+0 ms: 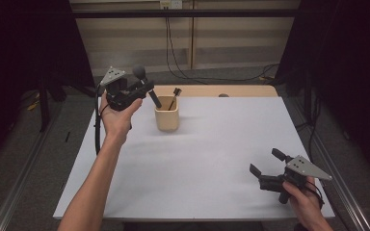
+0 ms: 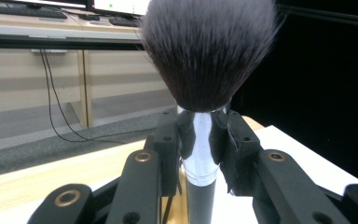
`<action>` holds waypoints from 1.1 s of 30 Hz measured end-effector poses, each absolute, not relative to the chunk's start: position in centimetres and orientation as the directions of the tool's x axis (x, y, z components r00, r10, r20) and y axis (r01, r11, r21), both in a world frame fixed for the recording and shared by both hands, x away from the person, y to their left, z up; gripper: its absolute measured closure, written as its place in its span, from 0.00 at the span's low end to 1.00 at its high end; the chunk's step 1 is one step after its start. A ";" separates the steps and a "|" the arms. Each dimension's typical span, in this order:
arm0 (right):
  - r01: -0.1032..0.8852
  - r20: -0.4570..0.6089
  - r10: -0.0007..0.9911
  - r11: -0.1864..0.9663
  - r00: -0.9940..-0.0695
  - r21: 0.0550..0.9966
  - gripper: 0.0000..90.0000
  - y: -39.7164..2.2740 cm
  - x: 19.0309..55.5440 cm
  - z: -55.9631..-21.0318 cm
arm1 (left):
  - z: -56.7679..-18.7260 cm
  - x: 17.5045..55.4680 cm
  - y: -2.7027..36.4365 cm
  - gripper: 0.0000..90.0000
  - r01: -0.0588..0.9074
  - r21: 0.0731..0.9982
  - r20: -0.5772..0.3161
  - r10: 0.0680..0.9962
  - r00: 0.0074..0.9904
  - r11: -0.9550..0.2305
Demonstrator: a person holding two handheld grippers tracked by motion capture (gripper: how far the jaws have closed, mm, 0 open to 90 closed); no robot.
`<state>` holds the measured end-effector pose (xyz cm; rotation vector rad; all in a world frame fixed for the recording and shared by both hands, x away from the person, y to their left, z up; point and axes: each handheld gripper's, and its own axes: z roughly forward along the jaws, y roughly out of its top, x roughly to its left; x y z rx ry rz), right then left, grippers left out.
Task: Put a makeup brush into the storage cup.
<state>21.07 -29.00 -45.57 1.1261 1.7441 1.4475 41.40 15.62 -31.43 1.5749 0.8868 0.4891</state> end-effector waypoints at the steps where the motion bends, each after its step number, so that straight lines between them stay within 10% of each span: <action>1: 0.232 0.071 0.886 0.042 -0.458 0.972 0.00 -29.0 21.1 -45.6 | -31.4 41.5 15.5 0.78 0.265 0.964 -0.162 0.768 0.619 -0.010; 33: 0.224 0.066 0.877 0.048 -0.476 0.973 0.00 -29.0 20.8 -45.5 | -34.0 44.7 12.8 0.78 0.281 0.953 -0.092 0.782 0.616 -0.110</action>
